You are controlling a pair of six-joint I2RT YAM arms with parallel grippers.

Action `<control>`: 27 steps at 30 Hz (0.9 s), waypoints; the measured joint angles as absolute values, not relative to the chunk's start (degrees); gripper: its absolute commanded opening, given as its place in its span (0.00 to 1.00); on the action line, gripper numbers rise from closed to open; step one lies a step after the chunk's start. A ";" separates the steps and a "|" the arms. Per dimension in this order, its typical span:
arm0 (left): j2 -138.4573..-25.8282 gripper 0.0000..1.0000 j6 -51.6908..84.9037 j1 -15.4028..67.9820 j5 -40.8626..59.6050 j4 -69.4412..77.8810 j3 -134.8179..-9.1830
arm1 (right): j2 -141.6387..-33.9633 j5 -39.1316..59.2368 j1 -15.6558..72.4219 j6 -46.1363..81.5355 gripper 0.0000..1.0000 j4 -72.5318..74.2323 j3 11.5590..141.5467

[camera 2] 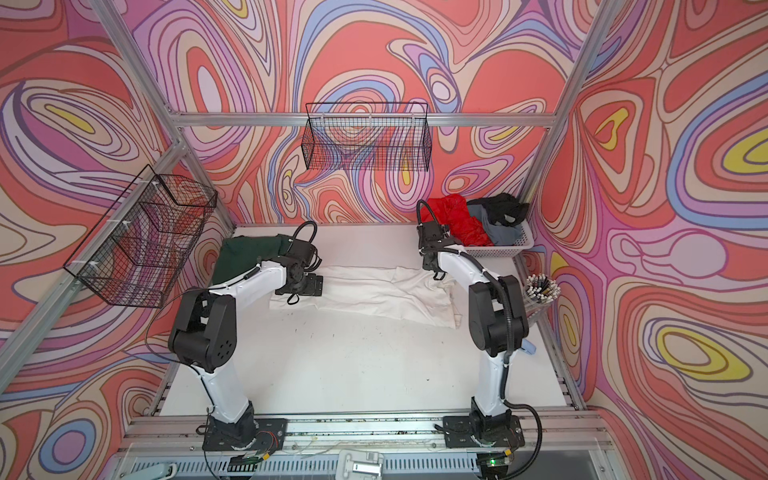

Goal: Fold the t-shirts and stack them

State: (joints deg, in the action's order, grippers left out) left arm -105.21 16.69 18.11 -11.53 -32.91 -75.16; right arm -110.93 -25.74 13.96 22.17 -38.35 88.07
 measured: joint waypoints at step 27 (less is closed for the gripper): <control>-113.01 1.00 15.11 20.64 -10.02 -36.23 -77.91 | -116.09 -12.97 19.55 30.48 0.60 -32.62 79.50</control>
